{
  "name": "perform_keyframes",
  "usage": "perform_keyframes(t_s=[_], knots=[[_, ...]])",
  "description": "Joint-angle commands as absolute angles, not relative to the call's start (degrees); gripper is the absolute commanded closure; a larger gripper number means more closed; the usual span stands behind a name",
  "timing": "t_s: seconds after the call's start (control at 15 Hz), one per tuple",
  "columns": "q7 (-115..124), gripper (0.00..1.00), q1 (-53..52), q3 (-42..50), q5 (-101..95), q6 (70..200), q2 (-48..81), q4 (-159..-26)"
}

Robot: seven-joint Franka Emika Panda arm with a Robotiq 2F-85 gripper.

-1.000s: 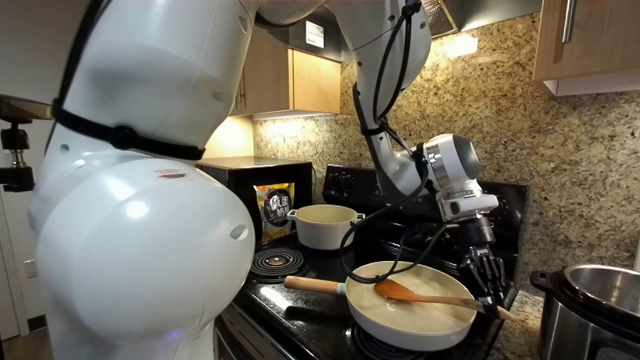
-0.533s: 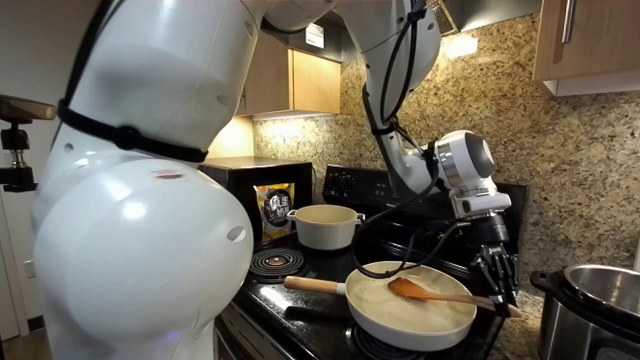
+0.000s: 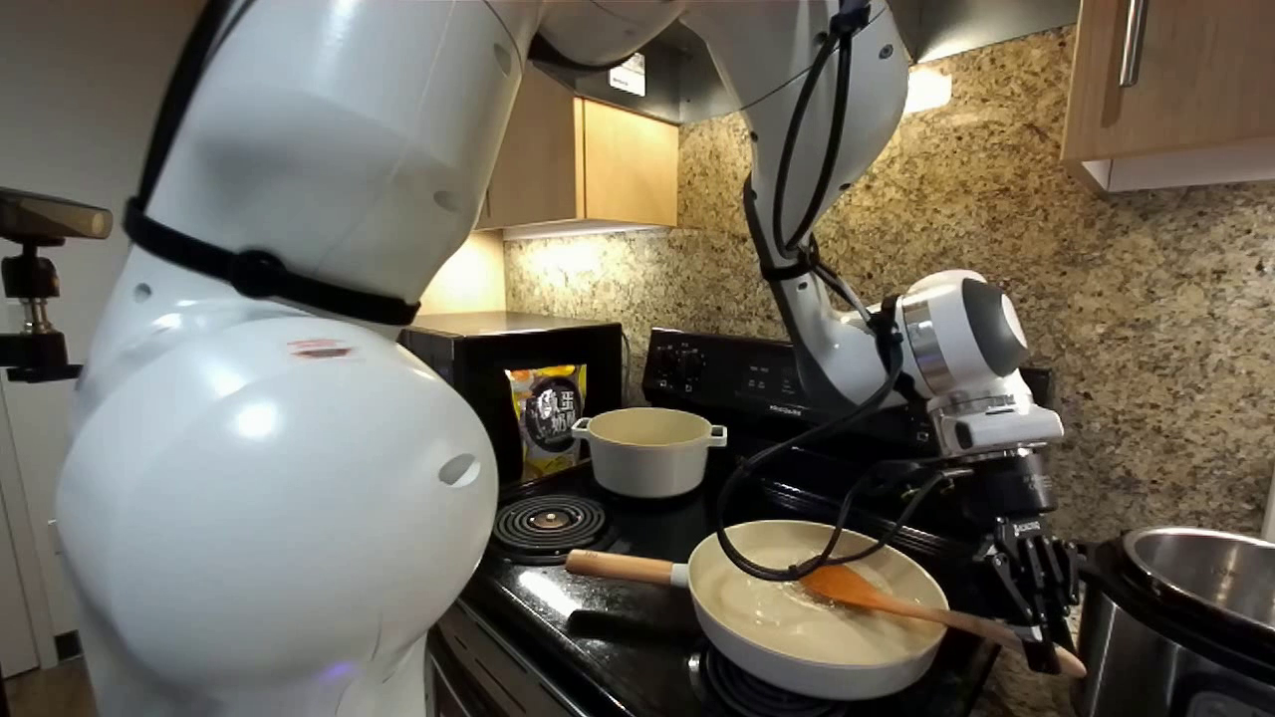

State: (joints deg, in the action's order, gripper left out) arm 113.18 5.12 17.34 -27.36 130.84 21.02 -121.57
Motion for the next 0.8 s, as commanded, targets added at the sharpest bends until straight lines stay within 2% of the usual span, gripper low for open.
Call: perform_keyframes(t_s=[0.0,0.6,0.67,0.73], knots=[[112.63,0.89,4.98,15.99,-24.67,133.82,19.28,-125.14],[114.10,0.90,3.28,14.98,-22.38,134.74,18.83,-126.50],[114.03,0.54,3.34,15.14,-22.65,134.88,18.31,-126.98],[113.93,0.48,3.40,15.34,-23.02,135.25,17.51,-127.70]])
